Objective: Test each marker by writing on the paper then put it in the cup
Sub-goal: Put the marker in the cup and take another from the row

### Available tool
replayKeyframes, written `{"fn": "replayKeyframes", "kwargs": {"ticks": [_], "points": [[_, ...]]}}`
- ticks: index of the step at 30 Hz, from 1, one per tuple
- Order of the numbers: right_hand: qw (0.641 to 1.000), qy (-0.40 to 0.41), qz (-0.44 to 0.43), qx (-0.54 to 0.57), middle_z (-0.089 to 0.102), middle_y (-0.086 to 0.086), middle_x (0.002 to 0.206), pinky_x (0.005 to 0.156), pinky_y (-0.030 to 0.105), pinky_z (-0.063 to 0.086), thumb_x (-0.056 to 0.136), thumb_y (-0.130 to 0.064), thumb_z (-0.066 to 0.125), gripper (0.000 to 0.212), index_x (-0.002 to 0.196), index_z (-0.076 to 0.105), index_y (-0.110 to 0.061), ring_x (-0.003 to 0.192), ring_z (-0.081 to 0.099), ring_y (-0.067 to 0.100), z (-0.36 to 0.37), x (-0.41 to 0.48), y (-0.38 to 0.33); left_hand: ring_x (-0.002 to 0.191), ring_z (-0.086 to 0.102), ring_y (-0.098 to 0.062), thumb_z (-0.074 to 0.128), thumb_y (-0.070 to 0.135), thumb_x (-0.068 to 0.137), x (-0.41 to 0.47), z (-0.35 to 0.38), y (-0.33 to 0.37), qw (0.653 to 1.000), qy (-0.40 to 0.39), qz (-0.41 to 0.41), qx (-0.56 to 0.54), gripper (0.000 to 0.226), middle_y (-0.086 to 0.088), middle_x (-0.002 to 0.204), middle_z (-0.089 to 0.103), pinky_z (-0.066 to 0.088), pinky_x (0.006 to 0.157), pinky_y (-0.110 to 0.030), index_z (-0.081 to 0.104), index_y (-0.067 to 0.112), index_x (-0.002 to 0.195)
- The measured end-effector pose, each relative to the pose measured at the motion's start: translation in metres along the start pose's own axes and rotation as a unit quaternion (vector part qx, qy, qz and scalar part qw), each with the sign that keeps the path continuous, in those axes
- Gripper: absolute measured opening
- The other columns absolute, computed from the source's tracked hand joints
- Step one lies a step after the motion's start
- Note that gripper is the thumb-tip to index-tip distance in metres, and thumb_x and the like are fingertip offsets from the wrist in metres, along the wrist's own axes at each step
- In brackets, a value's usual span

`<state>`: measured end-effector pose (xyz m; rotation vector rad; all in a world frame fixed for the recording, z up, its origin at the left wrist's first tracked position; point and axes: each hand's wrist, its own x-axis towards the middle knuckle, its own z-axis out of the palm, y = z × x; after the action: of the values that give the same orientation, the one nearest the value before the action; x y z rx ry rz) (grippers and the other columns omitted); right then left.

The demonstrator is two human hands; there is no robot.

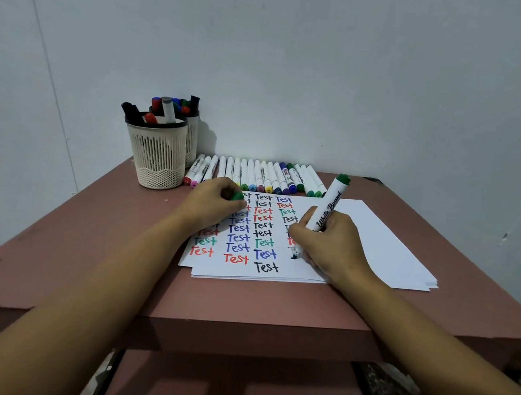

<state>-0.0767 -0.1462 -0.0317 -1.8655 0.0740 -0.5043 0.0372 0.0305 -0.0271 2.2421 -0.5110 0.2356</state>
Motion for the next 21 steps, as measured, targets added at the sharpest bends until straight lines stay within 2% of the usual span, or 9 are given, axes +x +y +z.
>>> {"fn": "replayKeyframes", "kwargs": {"ticks": [2, 5, 7, 10, 14, 18, 21], "points": [[1.0, -0.013, -0.002, -0.009, 0.052, 0.003, 0.051, 0.052, 0.025, 0.042, 0.074, -0.002, 0.062, 0.025, 0.055, 0.049, -0.011, 0.048, 0.047, 0.014, -0.0002, -0.0001, -0.0005, 0.093, 0.056, -0.015, 0.069, 0.027, 0.083, 0.0, 0.0002, 0.0, 1.0, -0.001, 0.001, 0.002, 0.025, -0.001, 0.102, 0.061, 0.04, 0.075, -0.024, 0.063, 0.014, 0.104], [1.0, -0.027, 0.006, 0.0, 0.049, -0.001, 0.045, 0.047, 0.021, 0.037, 0.074, 0.0, 0.06, 0.031, 0.051, 0.046, -0.013, 0.041, 0.043, 0.011, -0.0003, 0.0001, -0.0004, 0.092, 0.055, -0.014, 0.069, 0.027, 0.083, -0.0004, 0.0002, 0.0002, 1.0, -0.003, 0.0, 0.0, 0.025, 0.0, 0.101, 0.061, 0.039, 0.075, -0.023, 0.063, 0.015, 0.104], [1.0, -0.005, 0.008, 0.025, 0.047, 0.002, 0.045, 0.042, 0.018, 0.034, 0.075, 0.0, 0.06, 0.031, 0.052, 0.044, -0.012, 0.036, 0.04, 0.009, -0.0013, 0.0013, -0.0011, 0.091, 0.055, -0.014, 0.068, 0.027, 0.084, -0.001, -0.0001, 0.0006, 1.0, -0.003, 0.001, -0.003, 0.025, 0.0, 0.101, 0.06, 0.039, 0.074, -0.023, 0.063, 0.015, 0.104], [0.997, 0.047, 0.006, 0.054, 0.043, -0.006, 0.04, 0.037, 0.016, 0.032, 0.077, 0.0, 0.061, 0.035, 0.051, 0.043, -0.014, 0.032, 0.038, 0.004, -0.0047, 0.003, -0.0004, 0.09, 0.055, -0.014, 0.068, 0.027, 0.084, -0.0007, -0.0001, 0.0007, 1.0, -0.002, 0.002, 0.001, 0.024, 0.0, 0.101, 0.06, 0.038, 0.073, -0.022, 0.063, 0.014, 0.104], [1.0, 0.013, 0.002, 0.0, 0.051, -0.007, 0.042, 0.045, 0.019, 0.035, 0.076, -0.002, 0.062, 0.033, 0.05, 0.047, -0.014, 0.035, 0.042, 0.002, -0.0038, -0.0008, -0.0006, 0.089, 0.053, -0.013, 0.068, 0.027, 0.084, -0.0011, -0.0004, 0.0016, 1.0, 0.0, 0.003, 0.004, 0.025, 0.001, 0.1, 0.059, 0.037, 0.065, -0.019, 0.063, 0.014, 0.104], [0.998, 0.035, -0.018, -0.051, 0.048, -0.009, 0.046, 0.05, 0.02, 0.037, 0.077, -0.006, 0.063, 0.032, 0.053, 0.044, -0.014, 0.047, 0.045, 0.007, -0.0037, -0.0013, -0.0016, 0.09, 0.053, -0.013, 0.068, 0.026, 0.084, -0.0019, -0.0013, 0.0029, 1.0, 0.0, 0.002, 0.005, 0.025, 0.001, 0.099, 0.059, 0.037, 0.073, -0.021, 0.063, 0.014, 0.105], [0.999, 0.026, -0.006, -0.024, 0.051, 0.002, 0.051, 0.051, 0.023, 0.037, 0.076, -0.006, 0.063, 0.028, 0.055, 0.046, -0.012, 0.044, 0.045, 0.012, -0.0038, -0.0013, -0.001, 0.09, 0.054, -0.013, 0.068, 0.026, 0.084, -0.0022, -0.0015, 0.0025, 1.0, -0.002, -0.001, 0.002, 0.024, 0.001, 0.099, 0.059, 0.037, 0.074, -0.021, 0.063, 0.014, 0.104]]}}
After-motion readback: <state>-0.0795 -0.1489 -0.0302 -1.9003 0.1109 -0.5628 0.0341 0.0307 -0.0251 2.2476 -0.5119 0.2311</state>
